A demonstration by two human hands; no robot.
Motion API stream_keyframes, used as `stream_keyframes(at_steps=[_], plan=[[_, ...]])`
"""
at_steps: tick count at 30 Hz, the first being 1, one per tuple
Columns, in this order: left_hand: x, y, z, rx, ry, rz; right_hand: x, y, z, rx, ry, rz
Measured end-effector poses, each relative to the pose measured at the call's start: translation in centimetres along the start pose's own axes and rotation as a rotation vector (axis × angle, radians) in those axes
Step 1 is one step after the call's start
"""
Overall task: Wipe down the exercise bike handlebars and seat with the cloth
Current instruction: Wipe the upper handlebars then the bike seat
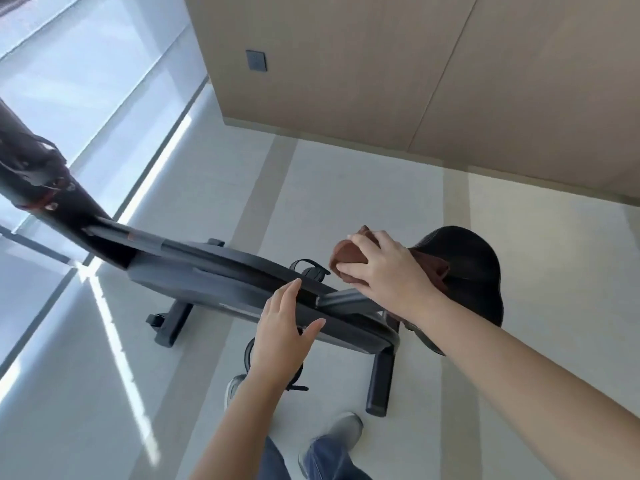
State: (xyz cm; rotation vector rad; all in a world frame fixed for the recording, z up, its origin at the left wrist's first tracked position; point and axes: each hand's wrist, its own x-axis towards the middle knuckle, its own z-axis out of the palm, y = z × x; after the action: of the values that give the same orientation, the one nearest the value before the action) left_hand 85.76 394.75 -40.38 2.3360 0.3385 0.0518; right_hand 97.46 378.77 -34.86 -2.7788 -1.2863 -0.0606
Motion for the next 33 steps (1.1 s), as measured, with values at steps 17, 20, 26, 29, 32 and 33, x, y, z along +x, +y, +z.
stream_keyframes(at_steps=[17,20,26,29,32,33], plan=[[-5.8,-0.1,1.8,-0.075,0.068,-0.033,-3.4,2.0,-0.8,0.007,-0.156,-0.001],[-7.6,0.0,2.4,-0.089,0.033,-0.044,-5.2,2.8,-1.3,0.067,-0.182,0.107],[-10.7,-0.5,3.5,-0.092,-0.038,-0.063,-2.7,0.5,0.3,-0.098,-0.175,0.062],[-10.4,-0.2,3.8,-0.091,-0.045,-0.049,-2.4,0.1,0.6,-0.156,-0.181,0.055],[-10.0,0.5,3.8,-0.084,-0.026,-0.014,-4.9,1.3,-0.3,-0.102,-0.242,0.138],[-9.9,0.8,3.7,-0.089,-0.025,-0.002,-6.3,1.7,-0.7,-0.052,-0.242,0.196]])
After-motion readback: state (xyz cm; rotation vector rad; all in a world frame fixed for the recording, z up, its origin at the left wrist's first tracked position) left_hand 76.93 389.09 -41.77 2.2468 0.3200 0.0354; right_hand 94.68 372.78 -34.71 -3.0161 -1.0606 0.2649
